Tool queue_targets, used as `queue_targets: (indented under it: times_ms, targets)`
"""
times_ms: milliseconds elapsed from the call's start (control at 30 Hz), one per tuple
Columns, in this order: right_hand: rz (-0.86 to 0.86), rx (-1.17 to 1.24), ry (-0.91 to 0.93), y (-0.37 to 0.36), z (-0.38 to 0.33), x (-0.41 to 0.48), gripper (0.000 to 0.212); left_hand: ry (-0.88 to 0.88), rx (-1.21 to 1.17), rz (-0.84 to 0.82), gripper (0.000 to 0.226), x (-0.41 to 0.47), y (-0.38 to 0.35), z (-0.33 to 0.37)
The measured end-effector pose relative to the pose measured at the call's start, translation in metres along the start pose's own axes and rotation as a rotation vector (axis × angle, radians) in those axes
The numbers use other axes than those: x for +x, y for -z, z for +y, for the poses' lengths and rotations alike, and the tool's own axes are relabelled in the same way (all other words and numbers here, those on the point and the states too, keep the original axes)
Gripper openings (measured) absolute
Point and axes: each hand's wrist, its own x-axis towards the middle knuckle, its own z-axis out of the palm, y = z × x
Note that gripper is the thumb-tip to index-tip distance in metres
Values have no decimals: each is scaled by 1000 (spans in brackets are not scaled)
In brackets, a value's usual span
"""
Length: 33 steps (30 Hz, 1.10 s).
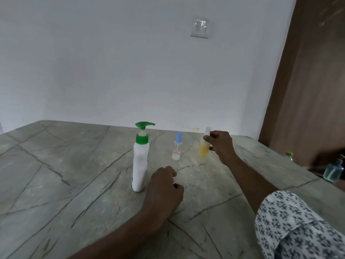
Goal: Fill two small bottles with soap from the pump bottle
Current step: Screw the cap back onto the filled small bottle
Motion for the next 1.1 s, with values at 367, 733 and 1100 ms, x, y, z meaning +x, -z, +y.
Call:
queue_targets:
  times_ms: [367, 733, 1100]
  targets:
    - [29, -52, -16, -6, 23, 5, 18, -71, 9, -2, 16, -4, 0, 3]
    - [316, -205, 521, -11, -7, -34, 16, -73, -23, 42, 12, -2, -1, 6]
    - [-245, -415, 207, -86, -4, -36, 25, -13, -68, 90, 6, 6, 3, 1]
